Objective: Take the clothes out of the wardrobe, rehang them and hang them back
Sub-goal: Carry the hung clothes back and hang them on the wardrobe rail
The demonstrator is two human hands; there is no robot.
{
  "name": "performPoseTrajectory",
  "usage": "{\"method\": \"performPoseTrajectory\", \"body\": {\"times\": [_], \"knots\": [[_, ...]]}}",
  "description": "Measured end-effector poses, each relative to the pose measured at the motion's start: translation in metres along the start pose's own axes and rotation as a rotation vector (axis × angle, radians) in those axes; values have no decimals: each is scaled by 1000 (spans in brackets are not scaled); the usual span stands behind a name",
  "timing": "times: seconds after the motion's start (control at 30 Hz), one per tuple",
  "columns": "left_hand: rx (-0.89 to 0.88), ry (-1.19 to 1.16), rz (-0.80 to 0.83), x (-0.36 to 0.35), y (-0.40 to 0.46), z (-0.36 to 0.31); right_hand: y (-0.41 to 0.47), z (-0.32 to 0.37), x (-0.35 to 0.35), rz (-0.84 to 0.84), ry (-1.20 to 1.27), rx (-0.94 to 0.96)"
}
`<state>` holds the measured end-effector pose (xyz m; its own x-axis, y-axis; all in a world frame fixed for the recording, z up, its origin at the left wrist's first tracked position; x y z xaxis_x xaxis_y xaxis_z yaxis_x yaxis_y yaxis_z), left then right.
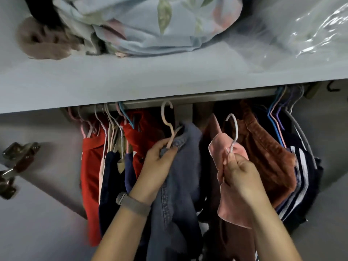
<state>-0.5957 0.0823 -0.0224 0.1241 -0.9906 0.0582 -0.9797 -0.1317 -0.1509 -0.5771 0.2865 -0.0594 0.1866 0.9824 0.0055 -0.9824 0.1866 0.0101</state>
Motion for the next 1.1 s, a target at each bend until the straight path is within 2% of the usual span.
{"method": "performPoseTrajectory", "body": {"times": [0.13, 0.2, 0.33, 0.47, 0.6, 0.73, 0.83, 0.9, 0.97, 1.1], "knots": [[-67, 35, -132, 19, 37, -29, 30, -10, -7, 77, -187, 6], [-86, 112, -186, 27, 58, -33, 45, -8, -19, 117, -188, 25], [-13, 197, -314, 56, 96, -5, 64, -8, -45, 182, -214, 47], [-1, 423, -292, 69, 117, 28, 71, -25, -61, 224, -297, 1], [5, 468, -267, 70, 128, 36, 74, -29, -76, 234, -297, 10], [34, 399, -231, 61, 116, 40, 72, -26, -94, 319, -271, 11], [-36, 450, -225, 55, 72, 44, 76, -19, -108, 406, -269, -4], [-99, 415, -267, 63, 39, 51, 83, -7, -115, 379, -225, 5], [-64, 356, -302, 78, 21, 61, 90, 7, -125, 347, -168, 33], [-88, 496, -359, 98, 9, 57, 110, 33, -155, 328, -138, 99]]}}
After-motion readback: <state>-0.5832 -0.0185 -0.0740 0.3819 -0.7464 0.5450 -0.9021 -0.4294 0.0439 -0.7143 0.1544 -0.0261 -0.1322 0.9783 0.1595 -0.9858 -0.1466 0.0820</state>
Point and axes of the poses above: each hand's wrist, its own y-axis towards the middle knuckle, its own x-axis out of the back of the hand, z = x × y, the point moved 8 cm from there along y, towards the middle knuckle, and after that the axes turned 11 degrees about x, right-handed, at the moved point
